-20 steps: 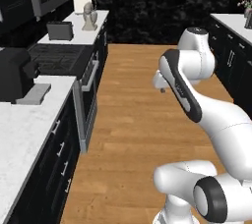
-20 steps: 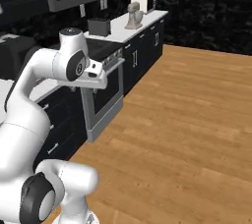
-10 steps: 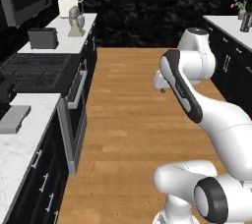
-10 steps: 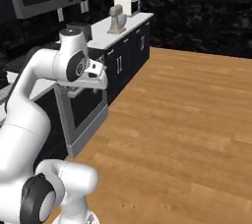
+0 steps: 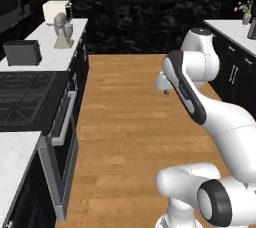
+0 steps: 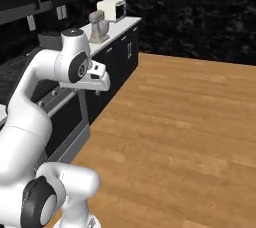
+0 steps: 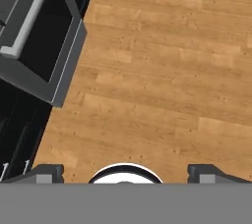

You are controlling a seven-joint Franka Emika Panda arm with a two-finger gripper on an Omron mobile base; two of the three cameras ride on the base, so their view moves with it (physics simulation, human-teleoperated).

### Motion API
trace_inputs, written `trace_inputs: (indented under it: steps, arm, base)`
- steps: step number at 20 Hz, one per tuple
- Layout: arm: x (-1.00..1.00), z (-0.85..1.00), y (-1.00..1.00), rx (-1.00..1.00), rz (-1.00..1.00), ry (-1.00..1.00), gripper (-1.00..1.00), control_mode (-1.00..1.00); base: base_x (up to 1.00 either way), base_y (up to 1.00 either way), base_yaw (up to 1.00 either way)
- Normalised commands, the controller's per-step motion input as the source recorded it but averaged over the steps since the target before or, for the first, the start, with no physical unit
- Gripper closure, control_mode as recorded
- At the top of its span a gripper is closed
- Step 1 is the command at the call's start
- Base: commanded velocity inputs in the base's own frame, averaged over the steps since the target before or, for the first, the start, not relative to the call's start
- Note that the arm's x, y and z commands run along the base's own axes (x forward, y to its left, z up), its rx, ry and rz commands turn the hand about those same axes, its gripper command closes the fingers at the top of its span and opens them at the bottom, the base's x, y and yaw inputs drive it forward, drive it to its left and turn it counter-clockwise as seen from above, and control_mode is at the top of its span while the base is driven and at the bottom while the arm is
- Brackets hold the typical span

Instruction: Navigate to the toaster.

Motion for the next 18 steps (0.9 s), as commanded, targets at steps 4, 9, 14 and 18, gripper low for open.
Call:
trace_inputs:
  steps: [4,9,14,18]
  arm:
    - [0.00,0.00,0.00,0.00,0.00,0.00,-1.00,1.00]
    - [0.00,0.00,0.00,0.00,0.00,0.00,-1.00,1.00]
    - [0.00,0.00,0.00,0.00,0.00,0.00,-1.00,1.00]
    - [0.00,0.00,0.00,0.00,0.00,0.00,-1.00,1.00]
  base:
    - [1.00,0.00,-0.01]
    - [1.00,0.00,0.00]
    - [1.00,0.00,0.01]
    - [1.00,0.00,0.13]
